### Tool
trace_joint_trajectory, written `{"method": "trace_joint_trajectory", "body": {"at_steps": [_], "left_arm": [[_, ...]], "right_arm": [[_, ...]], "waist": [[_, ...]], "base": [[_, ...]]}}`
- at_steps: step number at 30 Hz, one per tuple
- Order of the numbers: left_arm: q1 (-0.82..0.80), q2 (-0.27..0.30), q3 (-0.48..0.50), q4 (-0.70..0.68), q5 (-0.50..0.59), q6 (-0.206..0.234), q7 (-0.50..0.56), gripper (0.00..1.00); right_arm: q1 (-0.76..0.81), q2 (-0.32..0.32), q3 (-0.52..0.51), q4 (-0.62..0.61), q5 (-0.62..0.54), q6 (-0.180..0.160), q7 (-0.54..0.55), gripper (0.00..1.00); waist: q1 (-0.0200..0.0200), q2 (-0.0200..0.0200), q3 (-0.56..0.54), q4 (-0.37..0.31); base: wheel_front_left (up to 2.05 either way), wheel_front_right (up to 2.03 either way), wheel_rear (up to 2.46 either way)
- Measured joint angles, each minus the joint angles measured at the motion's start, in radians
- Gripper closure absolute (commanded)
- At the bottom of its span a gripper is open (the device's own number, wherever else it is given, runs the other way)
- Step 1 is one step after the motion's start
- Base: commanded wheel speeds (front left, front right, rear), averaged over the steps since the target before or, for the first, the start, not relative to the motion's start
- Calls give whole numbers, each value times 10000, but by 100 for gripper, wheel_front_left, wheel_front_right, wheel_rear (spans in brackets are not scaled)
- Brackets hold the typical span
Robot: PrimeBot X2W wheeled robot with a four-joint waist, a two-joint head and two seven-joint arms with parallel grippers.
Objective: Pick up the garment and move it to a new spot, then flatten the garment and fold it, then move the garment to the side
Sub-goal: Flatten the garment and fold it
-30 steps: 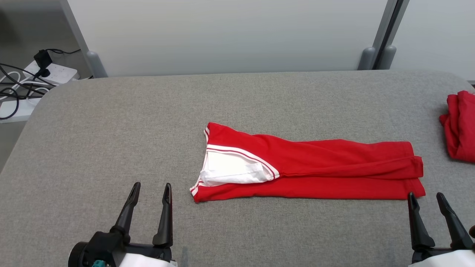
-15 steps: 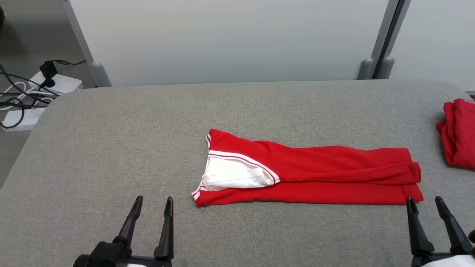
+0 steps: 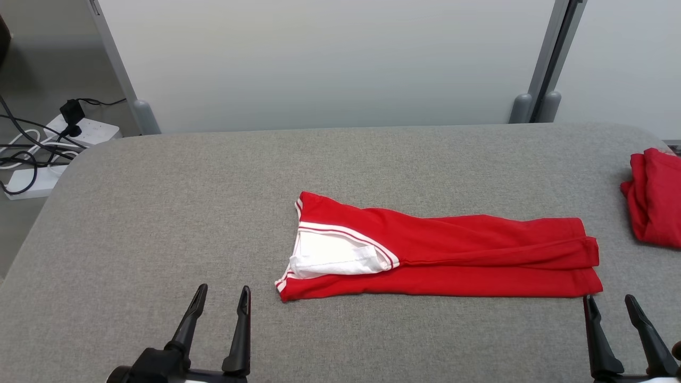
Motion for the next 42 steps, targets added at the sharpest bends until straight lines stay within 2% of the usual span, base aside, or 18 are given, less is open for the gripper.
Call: {"method": "trace_joint_trajectory", "body": {"at_steps": [9,15,19,23,24,25,26,30,36,42], "left_arm": [[1,0,-107,79,0,0,0,0],[-1,2,-188,88,27,0,0,0],[-4,0,-217,102,88,-12,0,0],[-16,4,-234,140,92,-13,0,0],[-39,0,-249,155,113,-52,0,0],[-39,0,-249,155,113,-52,0,0],[-57,0,-270,173,132,-98,0,0],[-174,0,-328,261,134,-104,0,0],[-753,-2,-454,247,134,-186,0,0],[-1114,-8,-566,249,134,-221,0,0]], "right_arm": [[-9,4,-12,127,81,0,0,0],[-478,96,-514,1145,596,-4,2,0],[-1391,-84,-543,2245,811,-4,2,0],[-2178,-483,4,3900,1250,-6,2,0],[-2675,-579,0,4654,1751,-6,23,0],[-2675,-579,0,4654,1751,-6,23,0],[-3267,-702,-77,5361,2113,-6,58,0],[-4519,-834,-320,6784,2608,-6,169,0],[-5974,-965,-297,8391,2968,-6,274,0],[-6962,-1047,-259,9409,3476,-6,591,0]], "waist": [[0,0,3,-13],[0,0,108,-65],[0,0,239,-70],[0,0,404,3],[0,0,516,46],[0,0,516,46],[0,0,637,95],[0,0,965,184],[0,0,1478,397],[0,0,2015,646]], "base": [[0,0,0],[0,0,0],[0,0,0],[0,0,0],[0,0,0],[0,0,0],[0,0,0],[0,0,0],[0,0,0],[0,0,0]]}}
